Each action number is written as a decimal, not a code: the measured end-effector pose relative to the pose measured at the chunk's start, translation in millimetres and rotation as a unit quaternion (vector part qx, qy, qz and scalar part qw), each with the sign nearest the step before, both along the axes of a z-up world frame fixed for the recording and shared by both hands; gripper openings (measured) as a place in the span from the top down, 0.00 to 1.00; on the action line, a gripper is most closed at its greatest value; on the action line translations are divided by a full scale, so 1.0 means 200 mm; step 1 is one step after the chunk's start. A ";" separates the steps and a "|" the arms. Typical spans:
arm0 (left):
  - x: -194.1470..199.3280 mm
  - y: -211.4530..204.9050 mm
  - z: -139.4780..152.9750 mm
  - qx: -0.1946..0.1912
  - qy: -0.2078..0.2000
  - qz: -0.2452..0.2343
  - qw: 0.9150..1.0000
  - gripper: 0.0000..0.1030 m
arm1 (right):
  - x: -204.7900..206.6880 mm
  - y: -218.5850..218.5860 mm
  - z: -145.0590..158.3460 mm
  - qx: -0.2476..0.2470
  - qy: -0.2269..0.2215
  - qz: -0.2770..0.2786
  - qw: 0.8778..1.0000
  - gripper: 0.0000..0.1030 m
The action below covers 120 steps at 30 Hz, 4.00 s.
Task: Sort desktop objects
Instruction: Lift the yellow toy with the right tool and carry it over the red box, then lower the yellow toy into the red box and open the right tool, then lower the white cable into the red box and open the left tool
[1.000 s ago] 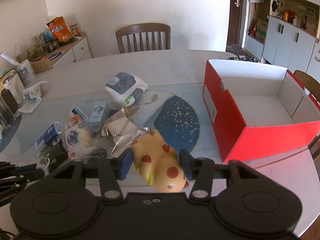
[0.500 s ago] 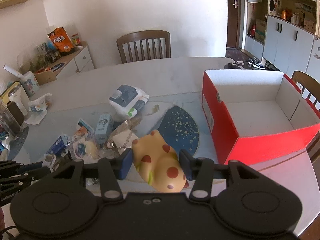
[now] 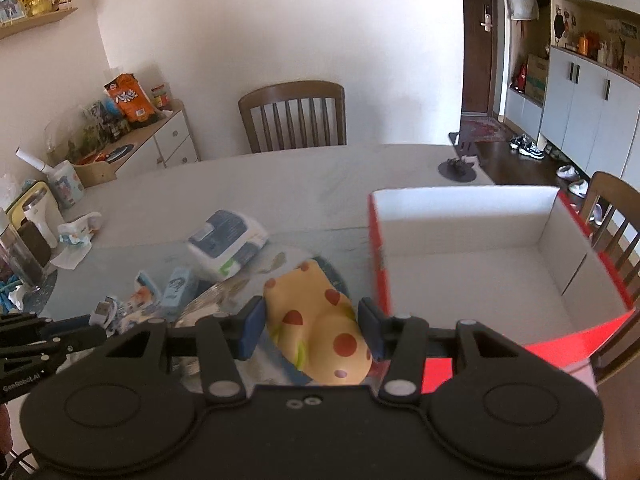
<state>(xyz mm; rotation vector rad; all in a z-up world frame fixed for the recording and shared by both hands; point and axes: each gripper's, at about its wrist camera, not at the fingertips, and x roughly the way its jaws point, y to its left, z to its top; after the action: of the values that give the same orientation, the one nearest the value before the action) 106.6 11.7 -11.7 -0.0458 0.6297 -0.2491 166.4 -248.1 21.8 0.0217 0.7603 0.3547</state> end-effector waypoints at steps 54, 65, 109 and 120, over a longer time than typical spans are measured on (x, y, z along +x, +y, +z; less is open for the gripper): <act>0.83 -1.30 -0.07 0.063 0.066 -0.158 0.983 0.85 | 0.61 -0.79 -0.25 -0.045 0.031 -0.016 0.998 0.52; 0.94 -1.38 -0.19 0.101 0.109 -0.170 0.974 0.85 | 0.68 -0.83 -0.35 -0.052 0.069 -0.005 0.996 0.52; 1.01 -1.48 -0.34 0.141 0.199 -0.199 0.949 0.83 | 0.73 -0.82 -0.48 -0.058 0.131 0.001 0.990 0.41; 0.97 -1.45 -0.29 0.126 0.182 -0.190 0.957 0.78 | 0.70 -0.83 -0.39 -0.042 0.109 0.000 0.993 0.40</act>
<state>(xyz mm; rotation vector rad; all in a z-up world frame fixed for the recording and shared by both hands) 299.6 -278.3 -69.4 0.2834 1.0352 -0.5374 307.3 -413.5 -56.3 -0.0194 0.9903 0.3238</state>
